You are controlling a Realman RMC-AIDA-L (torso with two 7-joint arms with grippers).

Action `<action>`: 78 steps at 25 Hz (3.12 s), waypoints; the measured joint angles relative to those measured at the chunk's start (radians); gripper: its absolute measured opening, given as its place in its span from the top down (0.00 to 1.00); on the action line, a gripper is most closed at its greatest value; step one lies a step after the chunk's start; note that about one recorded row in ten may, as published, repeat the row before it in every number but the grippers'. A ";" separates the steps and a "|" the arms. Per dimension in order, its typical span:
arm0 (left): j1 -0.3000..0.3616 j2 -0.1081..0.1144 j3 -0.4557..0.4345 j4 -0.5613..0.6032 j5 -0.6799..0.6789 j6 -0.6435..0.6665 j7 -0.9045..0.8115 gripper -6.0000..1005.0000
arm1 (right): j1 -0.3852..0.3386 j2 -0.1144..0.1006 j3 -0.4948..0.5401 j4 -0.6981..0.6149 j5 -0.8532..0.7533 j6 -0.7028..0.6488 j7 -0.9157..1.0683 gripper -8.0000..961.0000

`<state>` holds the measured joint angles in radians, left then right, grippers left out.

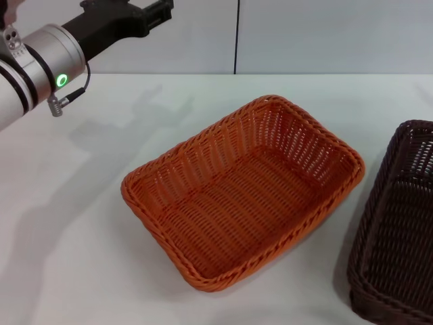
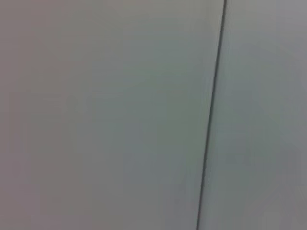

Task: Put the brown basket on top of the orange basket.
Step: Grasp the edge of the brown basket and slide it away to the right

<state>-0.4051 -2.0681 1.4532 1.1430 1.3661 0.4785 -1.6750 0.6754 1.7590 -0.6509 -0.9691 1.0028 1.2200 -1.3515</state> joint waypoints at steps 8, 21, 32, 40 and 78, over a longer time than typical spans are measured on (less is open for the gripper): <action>-0.008 0.000 -0.020 -0.072 -0.399 0.034 0.335 0.19 | -0.030 0.136 -0.013 -0.289 -0.314 0.130 -0.047 0.41; -0.035 0.000 -0.026 -0.356 -0.951 0.373 0.794 0.19 | -0.117 0.183 -0.133 -0.349 -0.419 0.221 -0.180 0.41; -0.100 -0.001 -0.028 -0.445 -0.967 0.373 0.802 0.19 | -0.146 0.194 -0.131 -0.314 -0.444 0.224 -0.187 0.41; -0.135 -0.002 -0.023 -0.477 -0.968 0.377 0.807 0.19 | -0.138 0.196 -0.122 -0.160 -0.437 0.142 -0.215 0.41; -0.118 0.003 -0.023 -0.498 -0.970 0.382 0.835 0.19 | -0.175 0.113 0.033 -0.210 -0.118 0.533 -0.371 0.73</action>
<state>-0.5227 -2.0647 1.4306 0.6455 0.3958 0.8607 -0.8395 0.5001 1.8718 -0.6178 -1.1789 0.8849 1.7530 -1.7223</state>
